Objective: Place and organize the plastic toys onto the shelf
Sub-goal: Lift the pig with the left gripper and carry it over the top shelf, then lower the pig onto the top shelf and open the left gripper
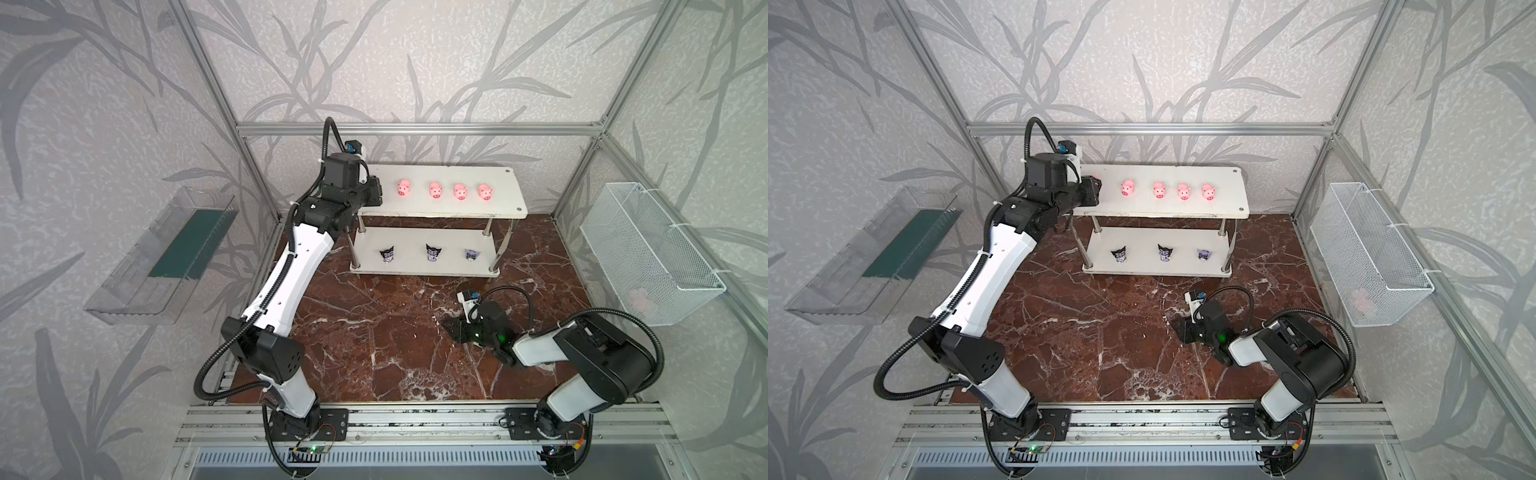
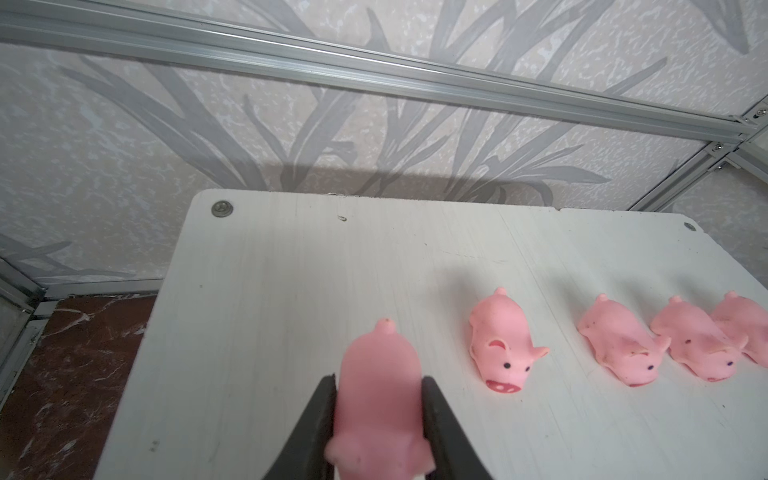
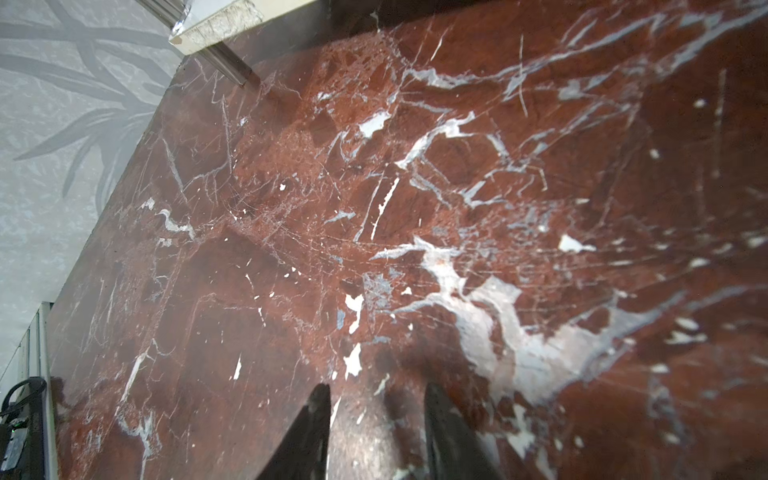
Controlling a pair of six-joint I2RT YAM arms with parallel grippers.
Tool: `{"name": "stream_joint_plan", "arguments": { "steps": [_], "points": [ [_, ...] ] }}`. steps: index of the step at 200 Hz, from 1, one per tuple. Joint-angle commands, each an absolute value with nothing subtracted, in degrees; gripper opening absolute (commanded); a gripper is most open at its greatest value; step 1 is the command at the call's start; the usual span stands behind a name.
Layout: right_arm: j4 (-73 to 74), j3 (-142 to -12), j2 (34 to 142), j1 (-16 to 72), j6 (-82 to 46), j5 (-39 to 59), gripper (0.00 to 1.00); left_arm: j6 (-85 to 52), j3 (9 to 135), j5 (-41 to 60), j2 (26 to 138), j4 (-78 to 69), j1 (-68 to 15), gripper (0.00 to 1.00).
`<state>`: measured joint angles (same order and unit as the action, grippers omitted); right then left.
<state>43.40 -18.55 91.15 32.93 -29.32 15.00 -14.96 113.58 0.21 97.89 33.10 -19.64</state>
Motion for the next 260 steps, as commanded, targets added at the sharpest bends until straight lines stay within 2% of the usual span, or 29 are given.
{"name": "stream_joint_plan", "arguments": {
  "steps": [1, 260],
  "points": [
    [41.4, -18.9, 92.5, 32.8, -29.3, 13.9, 0.39, -14.0, 115.7, 0.7, 98.9, 35.0, -19.2, 0.32],
    [42.0, -19.0, 94.9, 32.5, -29.9, 13.7, 0.39, -15.4, 116.7, -0.9, 104.7, 33.1, -17.7, 0.32]
  ]
}}
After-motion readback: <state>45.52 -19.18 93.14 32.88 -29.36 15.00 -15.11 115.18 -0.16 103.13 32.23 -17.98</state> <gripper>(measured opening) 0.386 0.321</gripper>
